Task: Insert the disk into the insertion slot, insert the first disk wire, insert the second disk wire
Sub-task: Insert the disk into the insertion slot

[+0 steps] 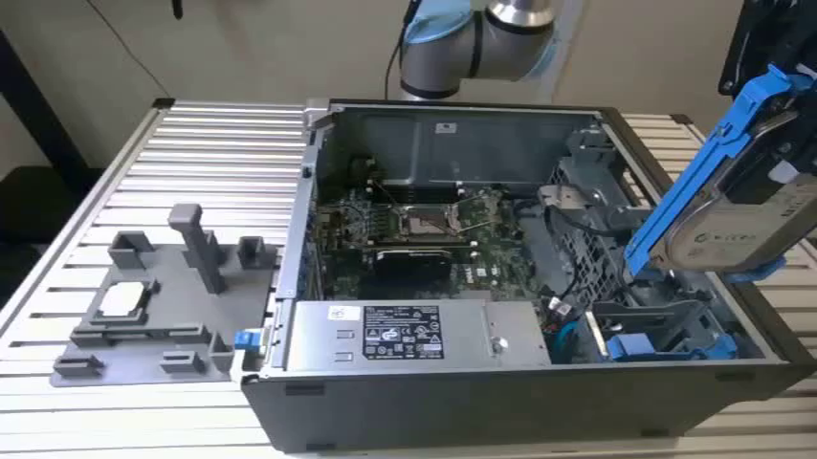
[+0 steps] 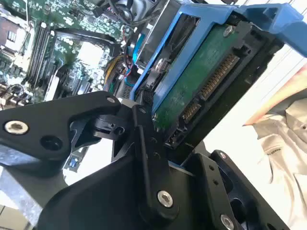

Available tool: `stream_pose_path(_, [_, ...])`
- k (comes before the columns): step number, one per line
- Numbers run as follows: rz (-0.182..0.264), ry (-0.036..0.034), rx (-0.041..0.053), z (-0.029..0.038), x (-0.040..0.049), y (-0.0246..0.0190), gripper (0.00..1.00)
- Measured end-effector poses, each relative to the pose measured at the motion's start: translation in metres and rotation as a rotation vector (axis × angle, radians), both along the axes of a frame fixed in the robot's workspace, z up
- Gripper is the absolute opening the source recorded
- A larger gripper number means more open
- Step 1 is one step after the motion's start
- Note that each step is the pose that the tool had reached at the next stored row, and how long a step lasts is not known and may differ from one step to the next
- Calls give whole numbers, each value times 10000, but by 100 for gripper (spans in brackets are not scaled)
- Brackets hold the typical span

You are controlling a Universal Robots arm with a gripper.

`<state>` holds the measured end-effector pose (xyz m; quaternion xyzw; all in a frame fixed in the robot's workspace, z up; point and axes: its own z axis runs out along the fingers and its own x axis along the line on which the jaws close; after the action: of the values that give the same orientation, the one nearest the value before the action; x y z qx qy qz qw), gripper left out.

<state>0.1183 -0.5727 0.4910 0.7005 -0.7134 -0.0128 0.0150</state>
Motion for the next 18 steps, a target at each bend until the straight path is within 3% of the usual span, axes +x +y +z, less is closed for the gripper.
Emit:
stream_pose_path(9, [0,0,-1,-17,0,-1,33])
stream_pose_path(18, [7,0,0,-76,1,-5,33])
